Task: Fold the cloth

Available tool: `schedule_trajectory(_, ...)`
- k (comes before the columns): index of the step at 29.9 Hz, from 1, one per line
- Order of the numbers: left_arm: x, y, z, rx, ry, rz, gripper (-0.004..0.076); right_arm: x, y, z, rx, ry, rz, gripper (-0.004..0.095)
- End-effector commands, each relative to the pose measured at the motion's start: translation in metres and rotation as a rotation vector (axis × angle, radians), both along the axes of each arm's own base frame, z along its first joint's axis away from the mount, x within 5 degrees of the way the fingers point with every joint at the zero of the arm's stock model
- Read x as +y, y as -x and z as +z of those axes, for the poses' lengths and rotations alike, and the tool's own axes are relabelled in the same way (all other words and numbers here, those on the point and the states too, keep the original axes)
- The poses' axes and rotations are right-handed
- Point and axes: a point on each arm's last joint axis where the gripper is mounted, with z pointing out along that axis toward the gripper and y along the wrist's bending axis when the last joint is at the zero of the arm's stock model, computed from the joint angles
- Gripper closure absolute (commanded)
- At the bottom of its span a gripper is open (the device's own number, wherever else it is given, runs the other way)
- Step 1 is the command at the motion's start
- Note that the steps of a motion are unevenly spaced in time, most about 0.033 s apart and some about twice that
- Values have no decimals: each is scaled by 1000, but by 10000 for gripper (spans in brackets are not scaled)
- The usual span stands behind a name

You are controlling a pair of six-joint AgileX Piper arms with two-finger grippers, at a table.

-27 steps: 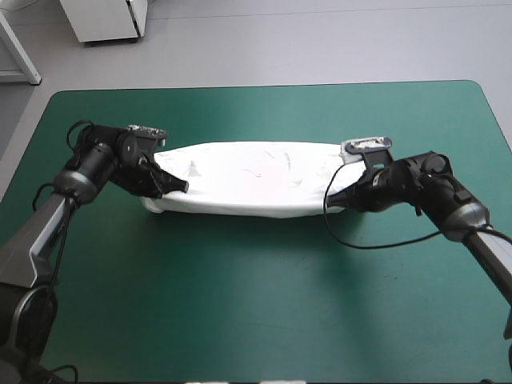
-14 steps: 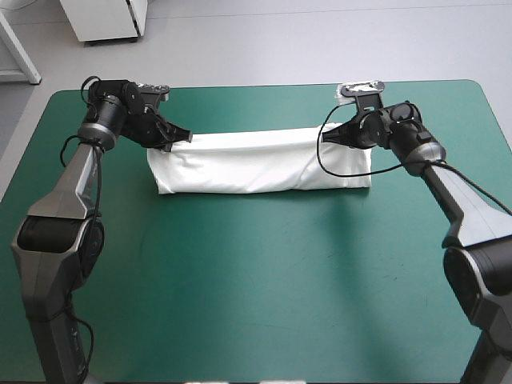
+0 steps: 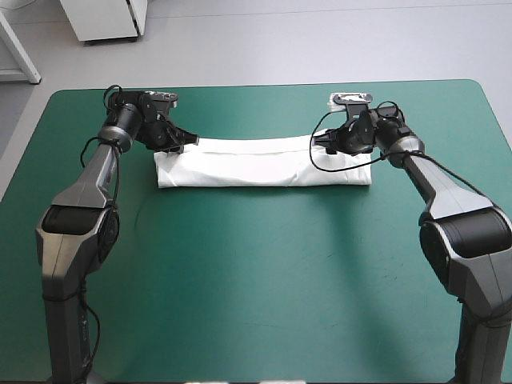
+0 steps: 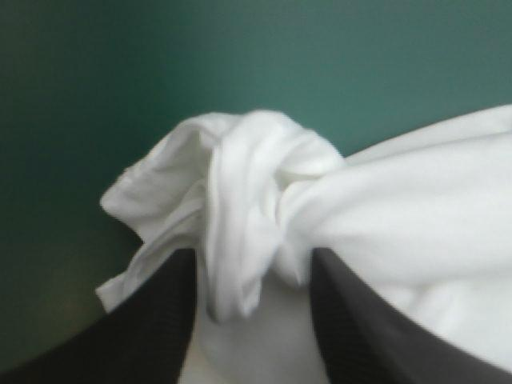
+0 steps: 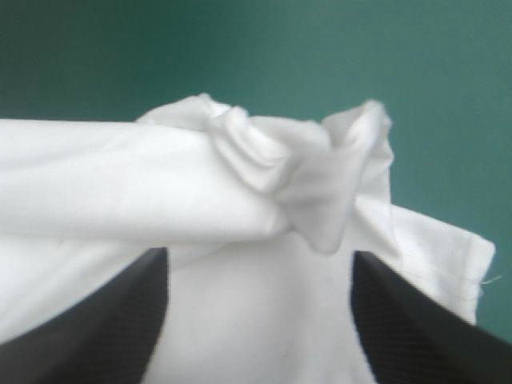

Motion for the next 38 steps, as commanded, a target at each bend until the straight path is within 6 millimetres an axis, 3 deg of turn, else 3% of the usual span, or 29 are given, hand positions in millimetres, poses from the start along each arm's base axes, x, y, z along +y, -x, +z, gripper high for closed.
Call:
schedule_trajectory(1,3,11,70,-179,24,9,223,-5,10,66,-159,-47,0,-21)
schedule_trajectory(8,1,30,133,-275,95,26,246,-24,37,120,-253,-11,-15,26)
schedule_trajectory(10,-8,37,143,-259,162,-2,306,-37,43,123,-210,1,-38,28)
schedule_trajectory(13,-25,42,142,-227,208,-81,433,-53,47,118,-121,17,-68,28)
schedule_trajectory(20,-78,39,104,-127,208,-207,730,-71,52,105,18,-33,-56,52)
schedule_trajectory(29,-138,25,35,-30,235,-285,733,-80,47,91,93,-135,-33,55)
schedule_trajectory(33,-152,24,13,11,228,-304,733,-77,41,80,125,-157,-26,55)
schedule_trajectory(38,-158,24,2,37,223,-311,733,-74,26,55,161,-196,-22,55)
